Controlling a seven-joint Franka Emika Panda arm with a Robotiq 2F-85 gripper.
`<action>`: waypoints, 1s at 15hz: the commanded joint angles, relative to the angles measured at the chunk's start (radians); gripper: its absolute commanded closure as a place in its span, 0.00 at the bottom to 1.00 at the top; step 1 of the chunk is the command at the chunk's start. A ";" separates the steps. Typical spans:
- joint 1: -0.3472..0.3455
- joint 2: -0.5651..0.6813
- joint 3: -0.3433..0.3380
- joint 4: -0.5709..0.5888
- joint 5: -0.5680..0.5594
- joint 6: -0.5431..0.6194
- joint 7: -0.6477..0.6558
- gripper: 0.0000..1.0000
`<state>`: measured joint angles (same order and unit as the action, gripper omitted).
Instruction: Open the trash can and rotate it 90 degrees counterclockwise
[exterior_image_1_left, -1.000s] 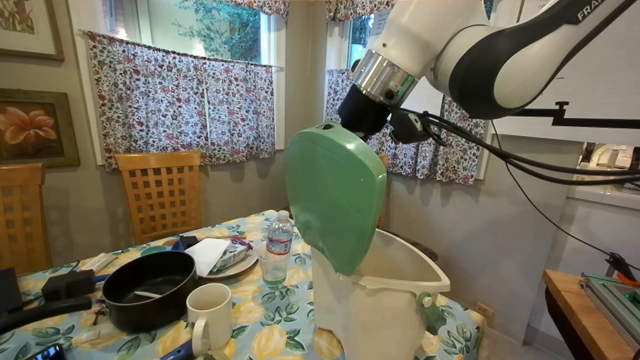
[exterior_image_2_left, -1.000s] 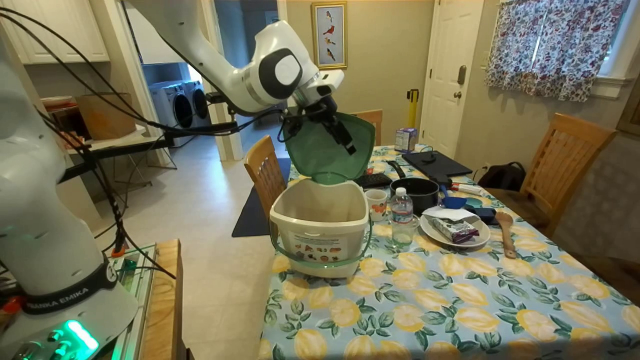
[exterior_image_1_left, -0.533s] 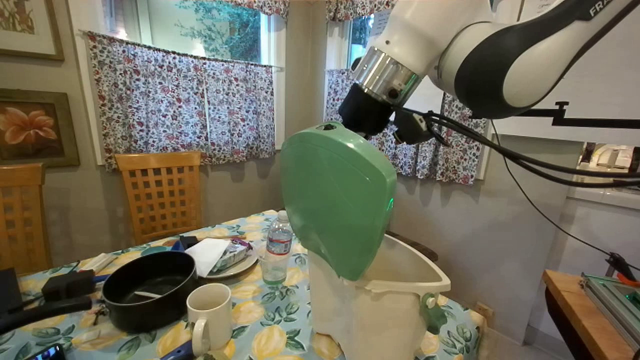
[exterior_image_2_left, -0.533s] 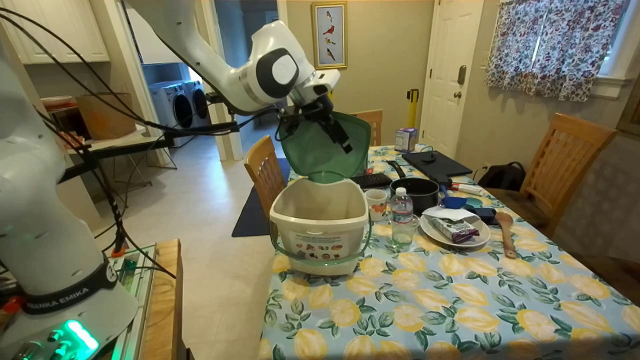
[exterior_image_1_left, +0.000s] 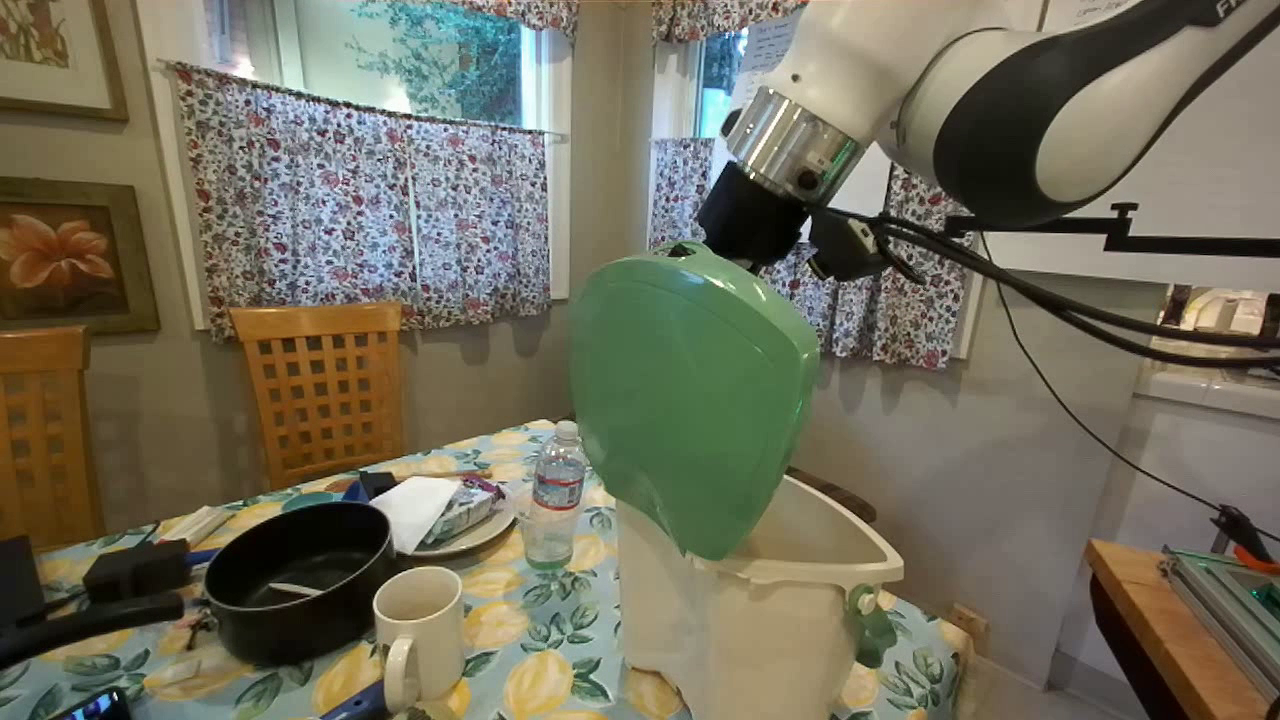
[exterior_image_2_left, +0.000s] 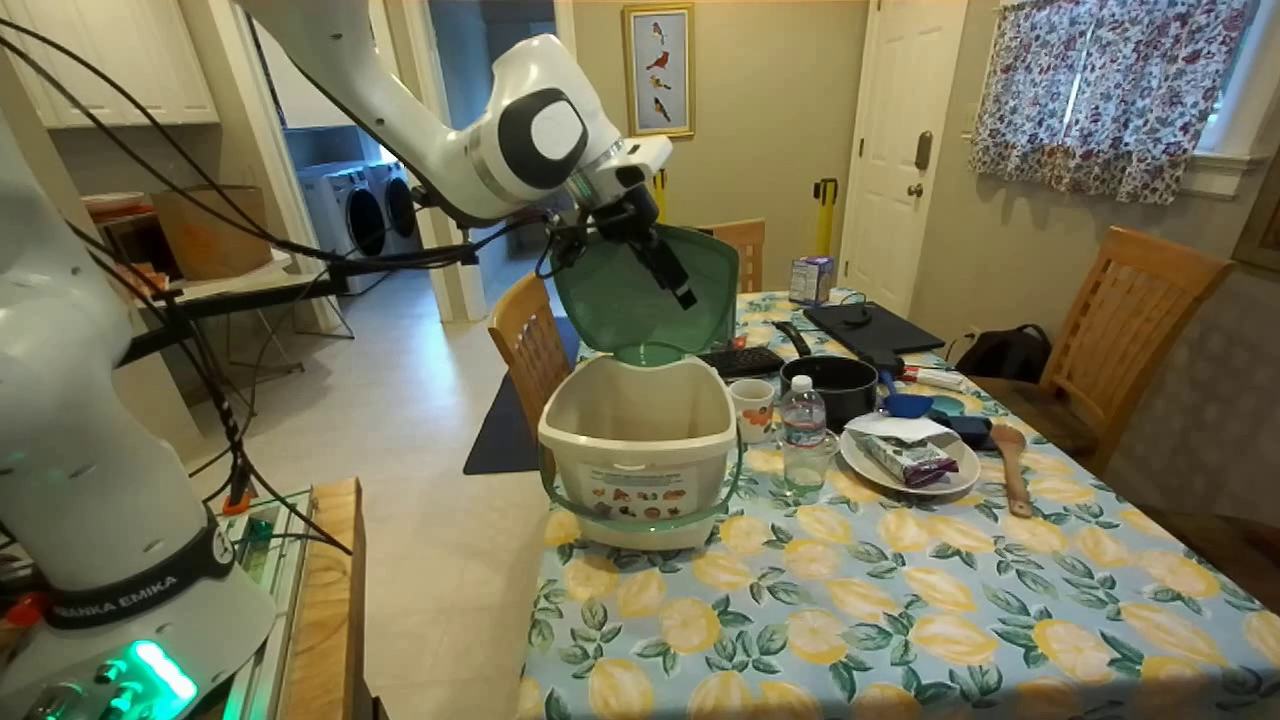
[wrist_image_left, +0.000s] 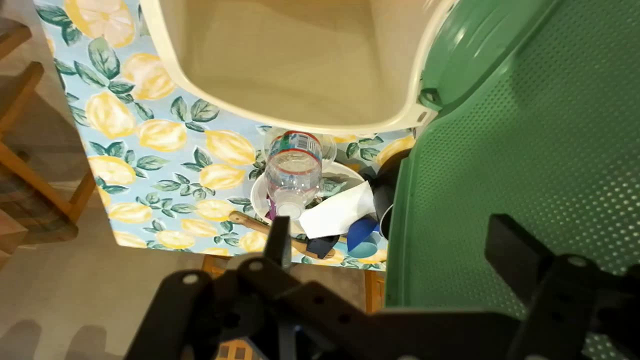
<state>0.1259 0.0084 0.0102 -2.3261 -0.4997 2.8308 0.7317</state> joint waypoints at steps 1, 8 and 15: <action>0.001 -0.067 0.001 -0.042 -0.059 -0.047 0.069 0.00; 0.000 -0.114 0.010 -0.085 -0.073 -0.121 0.098 0.00; 0.004 -0.156 0.032 -0.116 -0.102 -0.118 0.117 0.00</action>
<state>0.1330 -0.0951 0.0308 -2.4061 -0.5551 2.7315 0.7979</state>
